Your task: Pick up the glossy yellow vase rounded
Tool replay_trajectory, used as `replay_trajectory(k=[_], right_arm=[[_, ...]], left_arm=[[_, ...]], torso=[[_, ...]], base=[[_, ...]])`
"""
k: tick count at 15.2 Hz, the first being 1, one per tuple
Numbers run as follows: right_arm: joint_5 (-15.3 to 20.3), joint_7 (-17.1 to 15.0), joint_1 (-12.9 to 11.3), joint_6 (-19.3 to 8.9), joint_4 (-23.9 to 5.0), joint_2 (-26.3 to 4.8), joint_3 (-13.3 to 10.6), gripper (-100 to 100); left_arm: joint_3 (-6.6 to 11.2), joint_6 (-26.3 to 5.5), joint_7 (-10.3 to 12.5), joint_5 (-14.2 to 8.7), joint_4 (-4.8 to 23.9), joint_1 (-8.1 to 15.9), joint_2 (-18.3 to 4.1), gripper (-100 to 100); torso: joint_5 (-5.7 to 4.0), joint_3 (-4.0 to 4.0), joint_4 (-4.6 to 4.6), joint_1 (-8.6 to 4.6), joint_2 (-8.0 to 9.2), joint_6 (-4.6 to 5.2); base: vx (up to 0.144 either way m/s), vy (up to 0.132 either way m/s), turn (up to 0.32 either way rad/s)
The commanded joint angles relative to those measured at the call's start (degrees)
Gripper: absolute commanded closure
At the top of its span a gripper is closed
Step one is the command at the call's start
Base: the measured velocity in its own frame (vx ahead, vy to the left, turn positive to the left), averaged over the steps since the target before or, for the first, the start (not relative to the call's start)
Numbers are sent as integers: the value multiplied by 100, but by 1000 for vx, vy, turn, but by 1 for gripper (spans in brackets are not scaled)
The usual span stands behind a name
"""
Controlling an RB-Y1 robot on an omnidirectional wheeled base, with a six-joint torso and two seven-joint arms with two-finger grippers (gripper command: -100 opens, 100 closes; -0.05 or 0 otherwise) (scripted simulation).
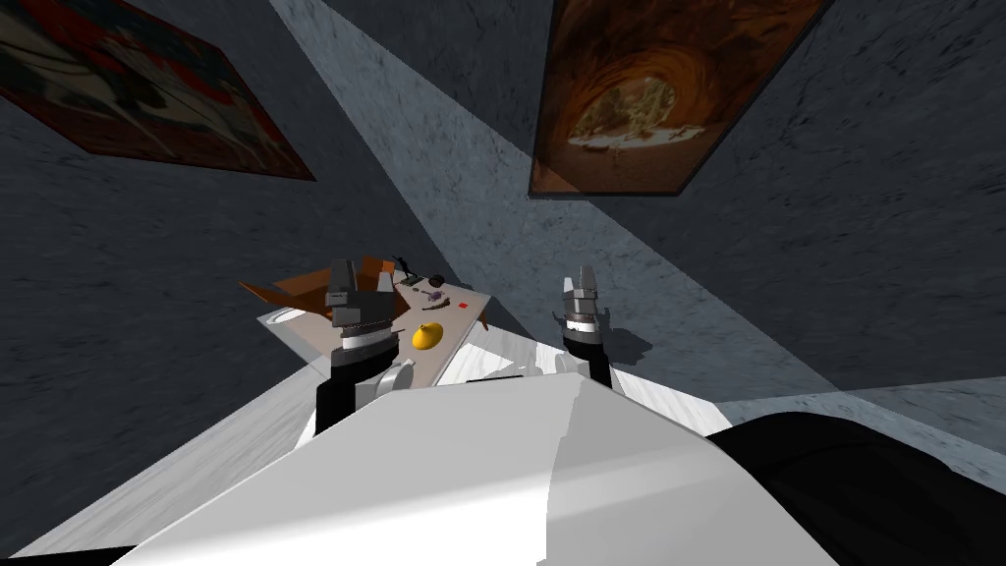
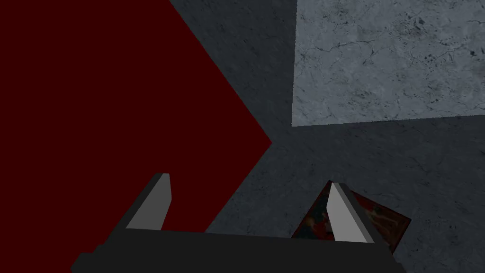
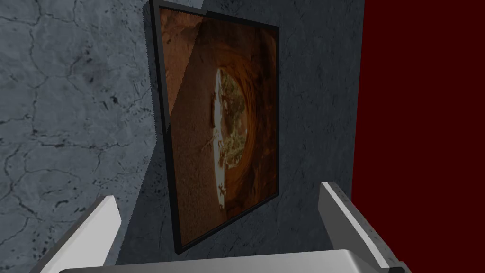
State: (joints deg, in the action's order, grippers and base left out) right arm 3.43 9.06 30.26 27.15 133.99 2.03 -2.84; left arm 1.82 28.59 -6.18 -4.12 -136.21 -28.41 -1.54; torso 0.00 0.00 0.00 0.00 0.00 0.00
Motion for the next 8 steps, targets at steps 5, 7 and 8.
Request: replay_trajectory(k=[5,7,8], right_arm=[[0,0,0,0,0,0,0,0],[0,0,0,0,0,0,0,0],[0,0,0,0,0,0,0,0]], left_arm=[[120,-426,-19,-95,226,79,-470,-100],[166,-591,-27,-132,313,110,-575,-100],[219,-770,-35,-175,412,146,-678,-100]], torso=[[1,-3,-1,1,-4,1],[0,-4,-2,1,-6,0],[0,-4,-1,0,-6,0]], base=[[7,-3,-9],[13,-5,-11],[13,-7,-15]])
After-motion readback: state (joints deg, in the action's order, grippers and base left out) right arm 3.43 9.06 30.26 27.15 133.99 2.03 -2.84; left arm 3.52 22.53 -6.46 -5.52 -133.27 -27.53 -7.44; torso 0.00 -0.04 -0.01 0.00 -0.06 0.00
